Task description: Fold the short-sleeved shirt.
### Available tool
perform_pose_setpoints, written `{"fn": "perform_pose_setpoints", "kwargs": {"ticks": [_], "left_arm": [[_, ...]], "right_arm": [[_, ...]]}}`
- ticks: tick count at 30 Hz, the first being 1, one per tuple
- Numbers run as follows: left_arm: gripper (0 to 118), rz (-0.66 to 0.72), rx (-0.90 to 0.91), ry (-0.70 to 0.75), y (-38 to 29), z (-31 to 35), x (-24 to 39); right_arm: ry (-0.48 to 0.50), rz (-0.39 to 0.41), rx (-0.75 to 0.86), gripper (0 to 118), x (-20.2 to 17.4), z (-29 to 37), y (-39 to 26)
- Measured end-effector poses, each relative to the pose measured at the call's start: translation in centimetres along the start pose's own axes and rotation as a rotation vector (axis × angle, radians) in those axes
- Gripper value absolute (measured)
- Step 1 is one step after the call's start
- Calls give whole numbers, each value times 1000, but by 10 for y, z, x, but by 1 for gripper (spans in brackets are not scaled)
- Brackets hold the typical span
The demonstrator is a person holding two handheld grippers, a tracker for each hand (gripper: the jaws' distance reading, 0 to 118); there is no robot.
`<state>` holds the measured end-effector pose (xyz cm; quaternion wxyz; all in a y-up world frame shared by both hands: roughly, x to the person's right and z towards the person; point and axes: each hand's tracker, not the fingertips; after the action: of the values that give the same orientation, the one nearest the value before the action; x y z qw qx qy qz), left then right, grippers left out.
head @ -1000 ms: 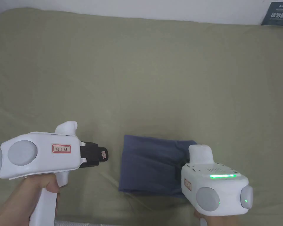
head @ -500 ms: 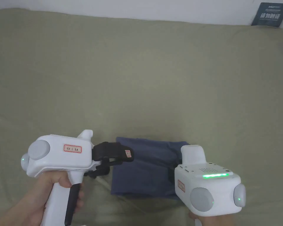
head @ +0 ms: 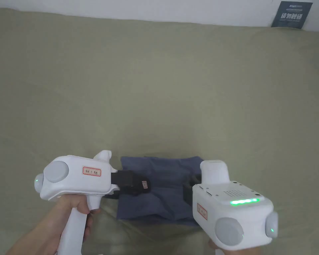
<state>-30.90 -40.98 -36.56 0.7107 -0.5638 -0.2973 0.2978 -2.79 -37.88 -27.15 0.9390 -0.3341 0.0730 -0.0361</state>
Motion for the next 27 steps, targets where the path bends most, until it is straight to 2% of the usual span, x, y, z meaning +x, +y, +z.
{"fn": "perform_pose_setpoints", "kwargs": {"ticks": [2, 4, 6, 9, 18, 24, 27], "left_arm": [[33, -6, -1, 8, 1, 2, 3], [33, -16, -3, 20, 1, 5, 4], [33, -33, -1, 44, 2, 8, 8], [33, -43, -1, 49, 1, 12, 15], [33, -106, 13, 67, 17, 40, 16], [33, -91, 75, 160, 26, 103, -7], [33, -54, 128, 184, 29, 149, -30]], "right_arm": [[5, 1, 156, 7, -1, 29, 10], [-77, 36, 314, 7, -3, 57, 22], [-142, 31, 430, 7, -1, 79, 31], [-187, 31, 458, 7, 6, 96, 41], [-201, 2, 456, 7, 5, 101, 51], [-119, 55, 424, 7, -34, 69, 62], [-38, 83, 407, 7, -66, 46, 72]]}}
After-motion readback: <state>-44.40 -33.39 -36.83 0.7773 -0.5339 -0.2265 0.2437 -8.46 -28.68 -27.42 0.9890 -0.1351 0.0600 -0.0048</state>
